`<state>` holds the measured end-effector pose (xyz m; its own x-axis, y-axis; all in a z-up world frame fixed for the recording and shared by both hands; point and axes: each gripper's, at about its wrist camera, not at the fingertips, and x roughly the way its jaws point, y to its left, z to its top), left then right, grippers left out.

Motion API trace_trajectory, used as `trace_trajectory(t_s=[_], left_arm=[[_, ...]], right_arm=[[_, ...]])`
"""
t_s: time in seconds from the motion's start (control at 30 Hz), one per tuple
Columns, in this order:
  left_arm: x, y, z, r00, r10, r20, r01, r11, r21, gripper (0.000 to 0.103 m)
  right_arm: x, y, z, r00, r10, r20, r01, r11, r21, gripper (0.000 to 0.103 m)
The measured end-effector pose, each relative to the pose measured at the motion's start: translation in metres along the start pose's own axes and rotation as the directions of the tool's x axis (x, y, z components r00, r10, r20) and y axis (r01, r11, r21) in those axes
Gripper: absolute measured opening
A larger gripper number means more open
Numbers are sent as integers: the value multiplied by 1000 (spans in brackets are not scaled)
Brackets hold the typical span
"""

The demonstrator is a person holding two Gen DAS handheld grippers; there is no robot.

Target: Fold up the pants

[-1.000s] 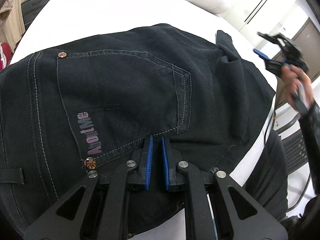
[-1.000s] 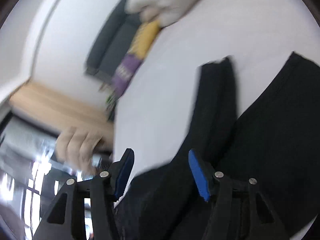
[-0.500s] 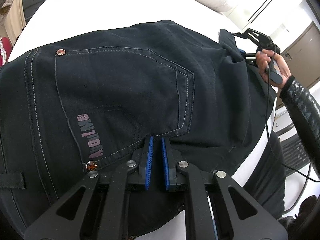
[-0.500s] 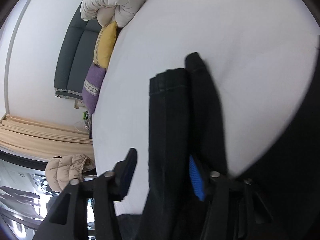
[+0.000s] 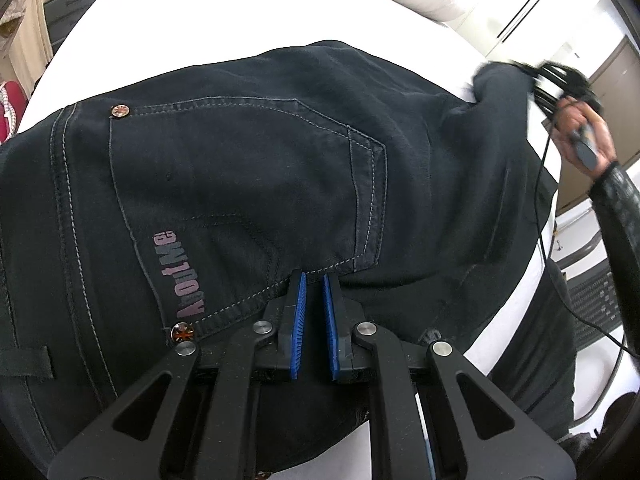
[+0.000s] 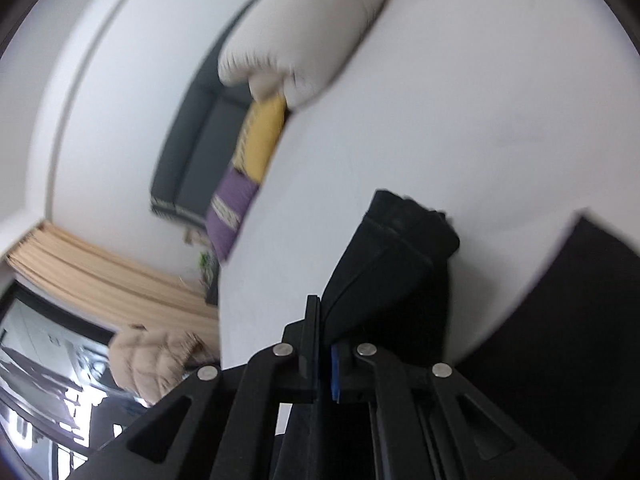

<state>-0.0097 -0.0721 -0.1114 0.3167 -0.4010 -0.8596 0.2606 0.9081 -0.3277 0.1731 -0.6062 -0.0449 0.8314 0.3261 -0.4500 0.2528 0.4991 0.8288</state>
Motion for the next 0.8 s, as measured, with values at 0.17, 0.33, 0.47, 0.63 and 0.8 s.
trace_trajectory(t_s=[0.17,0.33,0.47,0.63,0.8], left_arm=[[-1,-4,-3,1000,5,7,-5,1000,-8,10],[-1,-5,-6,1000,22,8,-22,1000,-12,10],[1,-8,-9,999,34,3,-34,999,-14,10],[2,-14,-6,999,48,-2,-48,999,-18,10],[-1,-17,-3,998,52,-18,-52,999,1,10]], right_arm=[[-84,-50,-15,988,-68,137,58,995,80,5],[-121,-126,-56,977,-152,147,110,959,260,5],[-129,-152,-68,983,-103,152,45,938,345,10],[-133,-154,-61,981,-96,168,34,940,338,15],[-135,-156,-61,980,-144,139,91,940,329,4]])
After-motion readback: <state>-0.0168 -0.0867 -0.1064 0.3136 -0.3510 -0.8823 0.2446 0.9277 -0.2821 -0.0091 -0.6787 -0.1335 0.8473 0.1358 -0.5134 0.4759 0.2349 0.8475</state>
